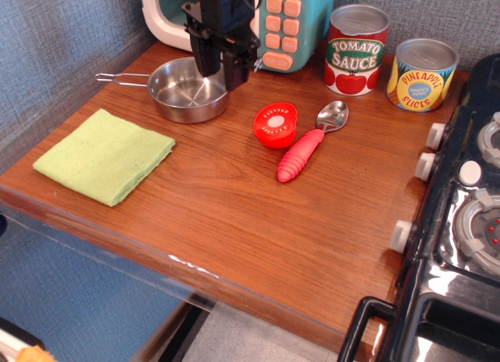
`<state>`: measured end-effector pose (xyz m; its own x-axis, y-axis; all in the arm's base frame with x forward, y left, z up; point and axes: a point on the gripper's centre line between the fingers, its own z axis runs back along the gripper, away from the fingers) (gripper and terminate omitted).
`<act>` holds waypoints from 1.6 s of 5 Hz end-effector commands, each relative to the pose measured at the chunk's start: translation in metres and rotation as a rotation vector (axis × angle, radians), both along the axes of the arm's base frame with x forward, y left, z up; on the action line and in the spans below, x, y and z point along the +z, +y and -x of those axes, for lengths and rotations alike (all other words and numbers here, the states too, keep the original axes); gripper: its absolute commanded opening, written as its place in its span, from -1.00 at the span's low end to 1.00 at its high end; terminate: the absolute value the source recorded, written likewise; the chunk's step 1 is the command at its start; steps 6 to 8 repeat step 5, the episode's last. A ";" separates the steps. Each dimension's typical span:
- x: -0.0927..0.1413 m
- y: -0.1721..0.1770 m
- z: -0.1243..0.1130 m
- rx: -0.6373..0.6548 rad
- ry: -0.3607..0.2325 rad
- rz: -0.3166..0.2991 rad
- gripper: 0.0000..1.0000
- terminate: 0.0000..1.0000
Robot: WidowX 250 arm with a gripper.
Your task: Move the pot near the microwave.
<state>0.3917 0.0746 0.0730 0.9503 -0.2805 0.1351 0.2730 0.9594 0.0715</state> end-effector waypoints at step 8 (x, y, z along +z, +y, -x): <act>0.038 0.012 0.045 0.262 0.078 0.038 1.00 1.00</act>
